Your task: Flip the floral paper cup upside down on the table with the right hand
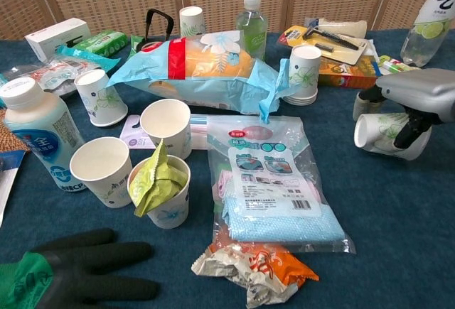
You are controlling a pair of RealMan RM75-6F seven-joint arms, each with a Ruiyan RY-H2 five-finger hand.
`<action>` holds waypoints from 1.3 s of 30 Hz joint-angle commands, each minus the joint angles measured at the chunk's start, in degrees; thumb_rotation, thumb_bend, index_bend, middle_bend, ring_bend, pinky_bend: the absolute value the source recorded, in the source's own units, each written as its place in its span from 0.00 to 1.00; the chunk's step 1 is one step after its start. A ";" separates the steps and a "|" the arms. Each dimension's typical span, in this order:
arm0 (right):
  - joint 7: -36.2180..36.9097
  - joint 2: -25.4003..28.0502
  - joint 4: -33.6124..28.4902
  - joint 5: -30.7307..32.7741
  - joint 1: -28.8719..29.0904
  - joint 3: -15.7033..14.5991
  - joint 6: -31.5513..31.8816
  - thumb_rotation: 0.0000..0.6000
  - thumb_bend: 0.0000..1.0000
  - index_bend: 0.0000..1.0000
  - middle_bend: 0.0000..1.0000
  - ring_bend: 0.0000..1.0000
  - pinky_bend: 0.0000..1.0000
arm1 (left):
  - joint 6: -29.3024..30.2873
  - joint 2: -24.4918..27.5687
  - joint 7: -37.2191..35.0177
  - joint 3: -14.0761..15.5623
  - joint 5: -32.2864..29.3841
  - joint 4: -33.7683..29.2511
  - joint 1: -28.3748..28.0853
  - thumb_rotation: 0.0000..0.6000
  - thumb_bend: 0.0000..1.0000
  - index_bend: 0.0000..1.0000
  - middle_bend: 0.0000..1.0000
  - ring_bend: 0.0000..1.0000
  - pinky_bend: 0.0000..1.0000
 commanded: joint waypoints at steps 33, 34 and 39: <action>80.12 0.73 13.90 -28.53 -7.31 5.76 -12.97 1.00 0.37 0.34 0.40 0.09 0.00 | 0.73 1.18 2.66 0.19 0.37 -1.88 0.72 1.00 0.40 0.06 0.15 0.16 0.00; 80.85 0.80 14.35 -29.24 -7.29 5.32 -12.88 1.00 0.37 0.33 0.37 0.05 0.00 | 0.76 1.20 2.70 0.20 0.44 -1.95 0.73 1.00 0.40 0.06 0.15 0.16 0.00; 82.50 1.53 16.04 -31.90 -7.38 3.01 -11.98 1.00 0.41 0.25 0.25 0.00 0.00 | 0.95 1.23 2.81 0.29 0.85 -2.05 0.81 1.00 0.40 0.06 0.15 0.16 0.00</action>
